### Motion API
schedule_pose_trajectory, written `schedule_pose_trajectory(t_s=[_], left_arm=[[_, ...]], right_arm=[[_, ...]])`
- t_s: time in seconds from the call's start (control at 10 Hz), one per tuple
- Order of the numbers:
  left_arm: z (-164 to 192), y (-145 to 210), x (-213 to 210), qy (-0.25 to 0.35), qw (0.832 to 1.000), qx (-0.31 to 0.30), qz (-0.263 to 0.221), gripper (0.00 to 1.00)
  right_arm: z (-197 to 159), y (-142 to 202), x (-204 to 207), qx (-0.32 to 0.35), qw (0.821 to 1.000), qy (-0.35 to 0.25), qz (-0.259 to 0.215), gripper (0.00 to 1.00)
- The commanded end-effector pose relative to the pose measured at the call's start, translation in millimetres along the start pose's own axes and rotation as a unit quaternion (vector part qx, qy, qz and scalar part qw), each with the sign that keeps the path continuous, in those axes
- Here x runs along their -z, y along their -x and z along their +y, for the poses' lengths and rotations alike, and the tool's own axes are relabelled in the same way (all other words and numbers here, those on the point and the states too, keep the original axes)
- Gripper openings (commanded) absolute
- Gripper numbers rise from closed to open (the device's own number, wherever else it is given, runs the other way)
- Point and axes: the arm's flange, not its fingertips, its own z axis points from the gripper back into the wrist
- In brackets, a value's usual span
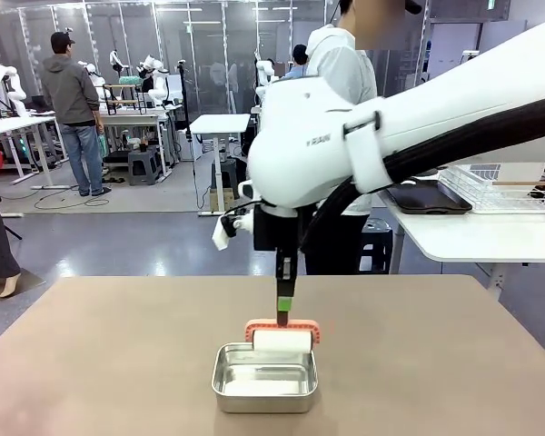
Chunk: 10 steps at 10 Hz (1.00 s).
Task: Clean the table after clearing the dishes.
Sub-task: Place the Lint Roller back on top of the Airtight Container.
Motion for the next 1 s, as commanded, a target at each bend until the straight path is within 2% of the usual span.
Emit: schedule_pose_trajectory(t_s=[0.0,0.4,0.5,0.8,0.9], left_arm=[[-2.7,1.0,-2.3,-0.002,1.0,-0.004,0.001,1.0],[-2.7,1.0,-2.3,-0.002,1.0,-0.004,0.001,1.0],[-2.7,1.0,-2.3,-0.002,1.0,-0.004,0.001,1.0],[-2.7,1.0,-2.3,-0.002,1.0,-0.004,0.001,1.0],[-2.7,1.0,-2.3,-0.002,1.0,-0.004,0.001,1.0]], right_arm=[[-14.1,-21.3,7.8,-0.038,0.999,-0.011,-0.011,0.21],[-34.5,-41.8,41.4,-0.036,0.998,-0.046,0.005,0.21],[-41.5,-39.7,51.1,-0.036,0.997,-0.069,-0.004,0.21],[-54.8,-31.4,64.9,-0.034,0.995,-0.089,0.002,0.21],[-64.8,-28.5,71.9,-0.036,0.995,-0.095,-0.014,0.21]])
